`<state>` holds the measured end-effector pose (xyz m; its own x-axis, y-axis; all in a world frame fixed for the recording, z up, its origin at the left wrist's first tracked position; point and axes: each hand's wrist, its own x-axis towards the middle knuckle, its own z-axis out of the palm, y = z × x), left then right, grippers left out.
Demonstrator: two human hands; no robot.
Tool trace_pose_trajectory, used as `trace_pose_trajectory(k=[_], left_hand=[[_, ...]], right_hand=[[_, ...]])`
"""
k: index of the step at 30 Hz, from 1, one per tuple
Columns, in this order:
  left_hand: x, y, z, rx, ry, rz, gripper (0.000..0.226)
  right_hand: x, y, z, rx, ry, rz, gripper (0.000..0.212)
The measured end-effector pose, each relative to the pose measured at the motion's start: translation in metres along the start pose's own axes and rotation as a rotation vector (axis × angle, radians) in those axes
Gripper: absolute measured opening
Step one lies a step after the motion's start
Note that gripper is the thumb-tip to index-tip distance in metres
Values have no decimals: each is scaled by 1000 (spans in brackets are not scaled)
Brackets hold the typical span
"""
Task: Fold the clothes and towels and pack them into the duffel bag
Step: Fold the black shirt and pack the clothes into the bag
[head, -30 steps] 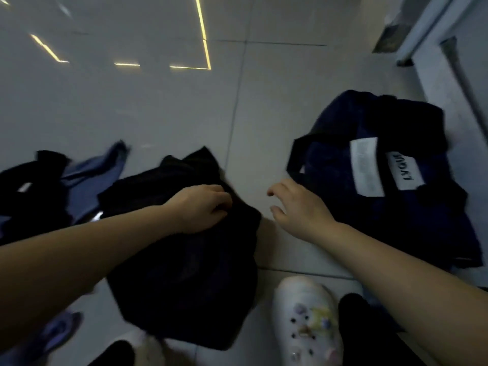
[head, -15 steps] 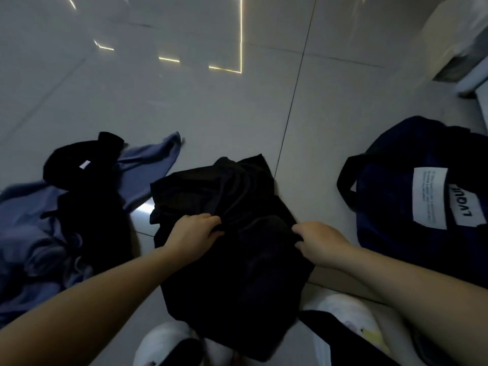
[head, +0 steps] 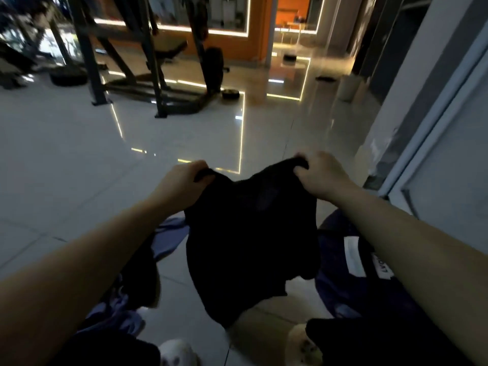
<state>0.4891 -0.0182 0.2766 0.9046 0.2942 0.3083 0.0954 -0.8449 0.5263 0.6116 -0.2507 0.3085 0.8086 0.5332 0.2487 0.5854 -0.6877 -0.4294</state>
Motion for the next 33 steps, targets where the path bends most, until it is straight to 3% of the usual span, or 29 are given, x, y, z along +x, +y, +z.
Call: trace_pose_trajectory(k=[2, 4, 8, 14, 21, 25, 27, 30, 33], left_hand=[[-6, 30, -26, -251, 73, -70, 13], [-16, 57, -50, -546, 96, -100, 8], [-37, 86, -79, -824, 142, -126, 5], [-54, 81, -55, -600, 194, -267, 8], [-43, 119, -43, -573, 31, -182, 14], [-24, 137, -41, -669, 50, -136, 11], [-20, 142, -31, -695, 63, -142, 8], [-18, 142, -15, -775, 73, -205, 12], [-15, 139, -16, -873, 29, -222, 14]], right_hand=[[-4, -18, -28, 244, 237, 59, 18], [-13, -30, -44, 446, 368, 111, 19], [-39, -39, -41, 588, 326, 182, 15], [-58, -37, -44, 487, 302, 141, 13], [-77, -28, -48, 310, 139, 57, 15], [-81, -15, -54, 305, -98, 87, 15], [-82, -15, -54, 417, -169, 88, 23], [-74, -20, -45, 583, -157, 109, 32], [-62, -25, -32, 554, -1, 119, 4]])
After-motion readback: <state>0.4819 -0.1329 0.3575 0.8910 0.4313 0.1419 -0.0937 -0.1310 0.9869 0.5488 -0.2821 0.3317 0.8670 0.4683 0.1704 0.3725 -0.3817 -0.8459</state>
